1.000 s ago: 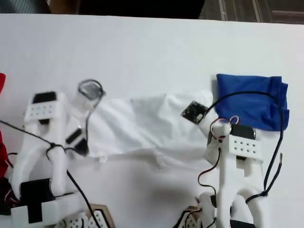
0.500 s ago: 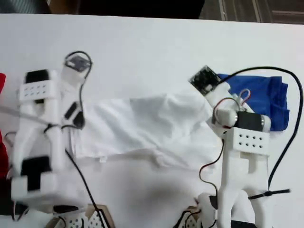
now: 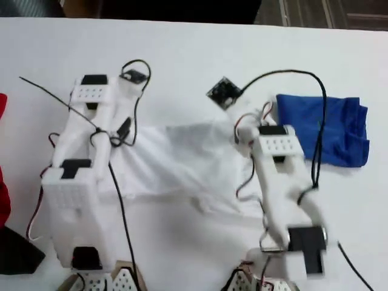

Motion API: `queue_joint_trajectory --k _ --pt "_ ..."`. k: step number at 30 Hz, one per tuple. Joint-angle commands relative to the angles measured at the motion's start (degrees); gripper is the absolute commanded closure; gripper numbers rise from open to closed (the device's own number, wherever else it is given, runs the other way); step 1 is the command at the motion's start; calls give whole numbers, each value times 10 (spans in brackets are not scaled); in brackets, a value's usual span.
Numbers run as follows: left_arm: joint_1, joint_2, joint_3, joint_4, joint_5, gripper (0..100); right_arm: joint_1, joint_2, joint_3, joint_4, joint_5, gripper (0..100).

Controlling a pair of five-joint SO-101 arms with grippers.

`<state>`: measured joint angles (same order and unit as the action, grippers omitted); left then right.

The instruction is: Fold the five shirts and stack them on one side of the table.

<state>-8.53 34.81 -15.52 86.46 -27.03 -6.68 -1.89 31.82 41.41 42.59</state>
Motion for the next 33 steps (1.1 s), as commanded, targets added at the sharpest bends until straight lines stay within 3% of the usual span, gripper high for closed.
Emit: queue_joint_trajectory --k 1,8,11,18,27,33 --pt "-21 35 -51 33 6 975 16 116 -115 27 -5 978" --pt "-126 77 -110 82 -7 975 43 249 -268 124 -5 978" --pt "-155 80 -128 114 -68 975 54 260 -295 131 -5 978" --pt "-142 73 -134 151 -149 973 56 260 -302 135 -5 978" --pt "-136 -32 -235 152 -127 973 57 225 -302 153 -5 978" --pt "-101 27 -240 150 -74 974 52 191 -302 153 -5 978"
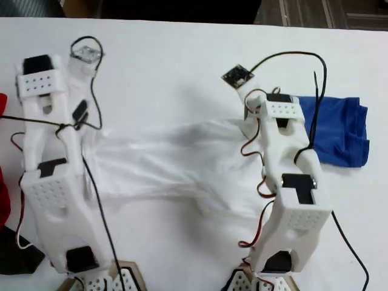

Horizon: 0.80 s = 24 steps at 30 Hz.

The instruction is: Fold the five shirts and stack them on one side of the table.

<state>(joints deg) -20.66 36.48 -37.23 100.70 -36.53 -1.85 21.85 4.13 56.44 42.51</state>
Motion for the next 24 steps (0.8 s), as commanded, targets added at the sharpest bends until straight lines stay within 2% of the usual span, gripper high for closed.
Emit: queue_joint_trajectory --k 1,6,11,16,20,24 --pt "26 30 -24 8 31 974 4 -47 -25 3 -4 978" --pt "58 119 -28 -35 66 974 4 -46 -18 5 -4 978" --pt "58 180 -35 -91 69 974 5 -39 -5 0 -4 978" --pt "56 219 -163 -52 127 975 5 5 -6 -40 -4 978" --pt "57 258 -276 -10 125 975 -1 31 -7 -65 -4 978" --pt "42 296 -324 4 133 975 -11 38 -7 -69 -4 978"
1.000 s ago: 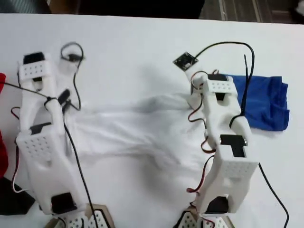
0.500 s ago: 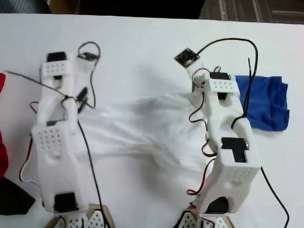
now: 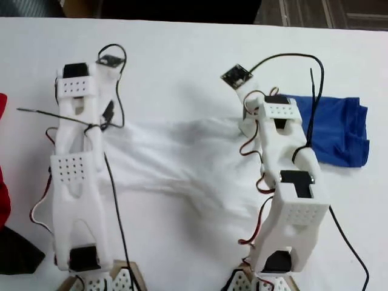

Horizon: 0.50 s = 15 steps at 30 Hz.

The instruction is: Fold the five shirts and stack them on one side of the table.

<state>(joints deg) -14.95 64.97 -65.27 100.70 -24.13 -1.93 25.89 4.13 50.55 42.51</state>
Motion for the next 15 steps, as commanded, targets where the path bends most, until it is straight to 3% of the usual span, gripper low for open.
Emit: queue_joint_trajectory --k 1,7,11,15 --pt "-22 18 -50 4 21 975 -13 -3 -7 -10 -4 978" --pt "-65 3 -77 -1 112 975 -7 -8 -53 21 -40 978" --pt "-55 -47 -116 18 76 975 0 -45 -102 65 -99 978" --pt "-34 -126 -76 18 28 975 -11 -104 -122 101 -107 978"
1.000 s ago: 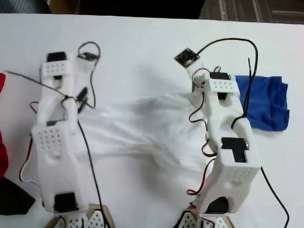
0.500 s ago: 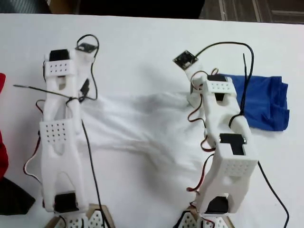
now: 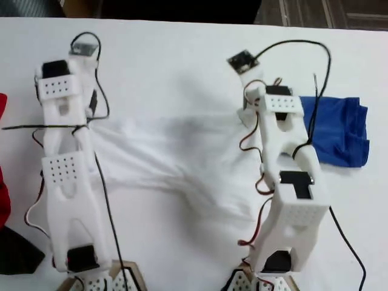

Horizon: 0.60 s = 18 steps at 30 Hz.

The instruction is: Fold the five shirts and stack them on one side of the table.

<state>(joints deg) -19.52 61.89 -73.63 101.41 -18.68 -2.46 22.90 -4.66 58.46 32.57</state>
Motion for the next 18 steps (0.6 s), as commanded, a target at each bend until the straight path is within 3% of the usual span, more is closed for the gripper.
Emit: queue_joint_trajectory --k 1,7,10,18 --pt "18 -117 29 11 -32 975 -11 -91 -34 31 -6 978" --pt "60 -261 221 11 -50 975 -31 -160 -30 141 -4 978" --pt "80 -338 348 -1 -72 974 -45 -195 -9 188 37 978" --pt "84 -508 751 -218 -69 974 -100 -339 262 157 88 978"
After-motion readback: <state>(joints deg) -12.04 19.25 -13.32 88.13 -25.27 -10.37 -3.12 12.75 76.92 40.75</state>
